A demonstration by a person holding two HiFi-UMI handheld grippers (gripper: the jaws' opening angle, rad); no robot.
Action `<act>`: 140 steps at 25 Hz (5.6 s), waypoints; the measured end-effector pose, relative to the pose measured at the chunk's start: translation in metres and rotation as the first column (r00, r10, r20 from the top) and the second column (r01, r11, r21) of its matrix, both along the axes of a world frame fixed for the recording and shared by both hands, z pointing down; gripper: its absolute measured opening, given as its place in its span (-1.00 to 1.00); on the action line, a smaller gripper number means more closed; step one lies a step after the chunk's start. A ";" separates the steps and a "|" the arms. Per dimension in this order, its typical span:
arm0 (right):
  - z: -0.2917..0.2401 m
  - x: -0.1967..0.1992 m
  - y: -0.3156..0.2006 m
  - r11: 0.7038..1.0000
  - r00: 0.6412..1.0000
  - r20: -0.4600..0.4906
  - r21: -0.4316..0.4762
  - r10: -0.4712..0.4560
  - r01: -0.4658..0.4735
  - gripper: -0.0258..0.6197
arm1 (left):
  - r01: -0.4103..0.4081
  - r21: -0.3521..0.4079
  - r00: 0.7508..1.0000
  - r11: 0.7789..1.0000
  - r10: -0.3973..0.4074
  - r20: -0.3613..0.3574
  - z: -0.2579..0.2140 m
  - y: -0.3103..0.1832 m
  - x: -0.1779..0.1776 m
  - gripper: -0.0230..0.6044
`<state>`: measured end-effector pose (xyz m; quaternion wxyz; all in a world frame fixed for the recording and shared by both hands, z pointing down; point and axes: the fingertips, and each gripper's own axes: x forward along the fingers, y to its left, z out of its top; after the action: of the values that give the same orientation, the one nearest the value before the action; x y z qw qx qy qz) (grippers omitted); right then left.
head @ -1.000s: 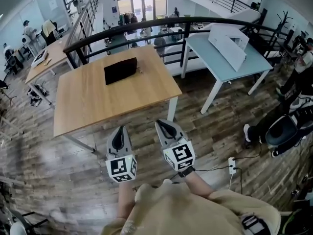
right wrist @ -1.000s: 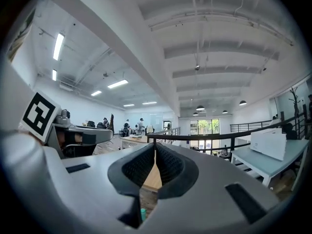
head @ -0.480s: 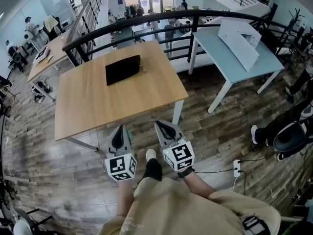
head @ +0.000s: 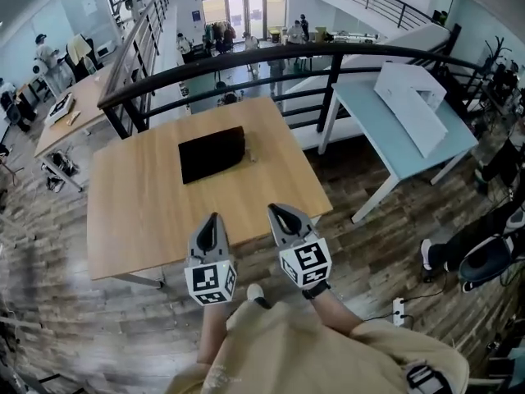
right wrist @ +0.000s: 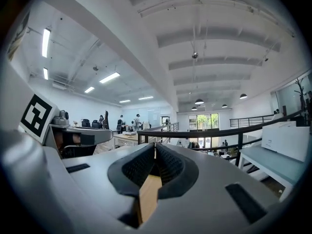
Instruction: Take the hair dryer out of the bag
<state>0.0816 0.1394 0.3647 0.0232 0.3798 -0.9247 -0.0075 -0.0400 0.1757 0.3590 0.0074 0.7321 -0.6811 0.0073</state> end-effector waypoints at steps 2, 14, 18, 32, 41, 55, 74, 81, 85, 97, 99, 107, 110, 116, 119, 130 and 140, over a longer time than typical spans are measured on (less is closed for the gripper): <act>-0.005 -0.028 -0.029 1.000 1.000 -0.006 0.010 -0.015 0.015 -0.87 | 0.000 0.004 1.000 1.000 0.000 -0.024 -0.001 -0.031 -0.024 -0.88; 0.011 -0.124 -0.142 0.995 0.997 0.006 -0.057 -0.077 0.077 -0.87 | 0.003 -0.049 0.999 0.999 -0.005 -0.047 0.012 -0.153 -0.106 -0.88; 0.024 -0.135 -0.195 0.993 0.996 0.010 -0.077 -0.084 0.084 -0.87 | 0.032 -0.070 0.999 0.997 -0.034 -0.036 0.021 -0.193 -0.125 -0.88; 0.066 -0.199 -0.319 0.973 0.983 -0.078 -0.173 -0.167 0.151 -0.87 | 0.034 -0.191 0.998 0.981 -0.042 -0.039 0.061 -0.321 -0.176 -0.88; 0.126 -0.210 -0.385 0.954 0.974 -0.126 -0.259 -0.190 0.153 -0.87 | 0.005 -0.331 1.000 0.944 -0.013 -0.022 0.135 -0.392 -0.188 -0.88; 0.180 -0.191 -0.441 0.938 0.982 -0.134 -0.336 -0.136 0.084 -0.87 | -0.084 -0.631 0.991 0.771 0.128 0.024 0.244 -0.449 -0.178 -0.34; 0.196 -0.175 -0.453 0.930 0.988 -0.127 -0.365 -0.092 0.040 -0.87 | -0.090 -0.805 0.919 0.587 0.361 0.161 0.312 -0.451 -0.174 -0.89; 0.197 -0.173 -0.448 0.927 0.988 -0.126 -0.374 -0.093 0.039 -0.87 | -0.065 -0.779 0.934 0.623 0.313 0.172 0.305 -0.452 -0.183 -0.90; 0.197 -0.169 -0.448 0.927 0.988 -0.131 -0.373 -0.085 0.030 -0.87 | -0.033 -0.742 0.950 0.670 0.250 0.184 0.288 -0.451 -0.197 -0.90; 0.199 -0.170 -0.446 0.924 0.988 -0.127 -0.380 -0.085 0.031 -0.87 | -0.057 -0.780 0.913 0.623 0.349 0.212 0.309 -0.453 -0.189 -0.18; 0.201 -0.169 -0.448 0.923 0.988 -0.130 -0.383 -0.081 0.025 -0.87 | -0.047 -0.766 0.915 0.641 0.335 0.224 0.306 -0.458 -0.193 -0.43; 0.206 -0.163 -0.452 0.921 0.988 -0.131 -0.390 -0.077 0.020 -0.87 | -0.082 -0.720 0.965 0.689 0.235 0.114 0.286 -0.458 -0.204 -0.87; 0.213 -0.158 -0.458 0.920 0.980 -0.159 -0.388 -0.122 0.052 -0.87 | -0.095 -0.687 0.984 0.721 0.171 0.044 0.271 -0.453 -0.217 -0.87; 0.248 -0.180 -0.448 0.849 0.803 -0.349 -0.412 -0.483 0.331 -0.86 | -0.099 -0.654 0.993 0.750 0.120 -0.013 0.267 -0.446 -0.237 -0.87; 0.265 -0.191 -0.442 0.792 0.673 -0.429 -0.422 -0.603 0.441 -0.44 | -0.095 -0.639 0.995 0.764 0.089 -0.042 0.266 -0.447 -0.239 -0.87; 0.299 -0.231 -0.450 0.680 0.478 -0.484 -0.500 -0.733 0.536 -0.25 | -0.102 -0.613 0.995 0.783 0.074 -0.071 0.253 -0.444 -0.246 -0.87; 0.311 -0.237 -0.444 0.519 0.199 -0.505 -0.638 -0.840 0.568 -0.12 | -0.113 -0.607 0.993 0.787 0.070 -0.094 0.253 -0.443 -0.243 -0.87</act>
<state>-0.1551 -0.3043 0.6759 0.4715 -0.1484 -0.8686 -0.0337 -0.2832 -0.2674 0.6122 0.2655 0.7224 -0.6053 0.2031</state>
